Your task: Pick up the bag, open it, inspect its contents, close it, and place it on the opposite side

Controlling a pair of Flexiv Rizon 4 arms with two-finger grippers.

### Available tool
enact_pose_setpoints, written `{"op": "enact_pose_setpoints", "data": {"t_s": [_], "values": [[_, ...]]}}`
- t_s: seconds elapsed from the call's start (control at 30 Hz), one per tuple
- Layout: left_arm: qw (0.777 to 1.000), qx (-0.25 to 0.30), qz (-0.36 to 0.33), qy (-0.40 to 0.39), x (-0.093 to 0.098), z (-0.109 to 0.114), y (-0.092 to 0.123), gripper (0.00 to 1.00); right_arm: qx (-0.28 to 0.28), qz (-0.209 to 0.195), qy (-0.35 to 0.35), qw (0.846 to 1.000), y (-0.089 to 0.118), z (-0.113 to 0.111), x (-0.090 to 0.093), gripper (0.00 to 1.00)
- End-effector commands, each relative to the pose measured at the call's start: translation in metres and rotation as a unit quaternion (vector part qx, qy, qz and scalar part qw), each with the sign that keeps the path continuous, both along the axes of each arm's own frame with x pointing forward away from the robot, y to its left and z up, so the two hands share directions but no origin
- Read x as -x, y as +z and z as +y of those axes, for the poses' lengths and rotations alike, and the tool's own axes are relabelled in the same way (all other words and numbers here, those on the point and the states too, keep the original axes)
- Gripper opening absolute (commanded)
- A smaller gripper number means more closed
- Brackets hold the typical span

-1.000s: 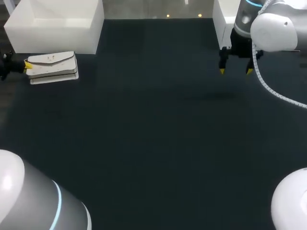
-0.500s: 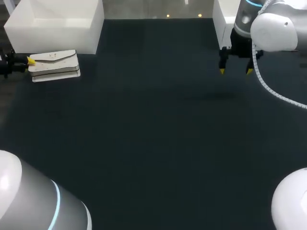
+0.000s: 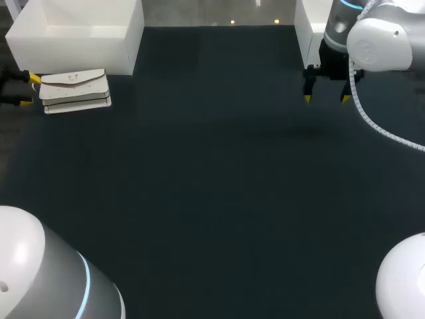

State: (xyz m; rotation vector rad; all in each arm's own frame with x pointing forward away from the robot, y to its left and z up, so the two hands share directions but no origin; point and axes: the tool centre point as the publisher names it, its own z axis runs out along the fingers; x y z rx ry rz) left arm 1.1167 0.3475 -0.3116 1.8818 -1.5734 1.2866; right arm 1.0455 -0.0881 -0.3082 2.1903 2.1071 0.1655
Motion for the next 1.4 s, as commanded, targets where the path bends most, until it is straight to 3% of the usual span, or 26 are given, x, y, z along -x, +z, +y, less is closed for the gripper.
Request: {"op": "enact_pose_setpoints", "data": {"t_s": [0.03, 0.4, 0.7, 1.0, 1.4], "values": [[0.995, -0.051, 0.065, -0.055, 0.019, 0.000, 0.021, 1.00, 0.001, 0.000, 0.000, 1.000, 0.000, 0.000, 0.000, 1.00], [0.989, -0.132, 0.060, 0.006, 0.079, -0.020, 0.039, 1.00, 0.001, 0.000, 0.000, 1.000, 0.000, 0.000, 0.000, 1.00], [0.980, -0.191, 0.056, 0.029, 0.111, -0.041, 0.055, 1.00, 0.001, 0.000, 0.000, 1.000, 0.000, 0.000, 0.000, 1.00], [0.967, -0.239, 0.071, 0.051, 0.124, -0.053, 0.059, 1.00, 0.001, 0.000, 0.000, 1.000, 0.000, 0.000, 0.000, 1.00], [0.961, -0.267, 0.072, 0.031, 0.125, -0.075, 0.057, 1.00, 0.001, 0.000, 0.000, 1.000, 0.000, 0.000, 0.000, 1.00]]}}
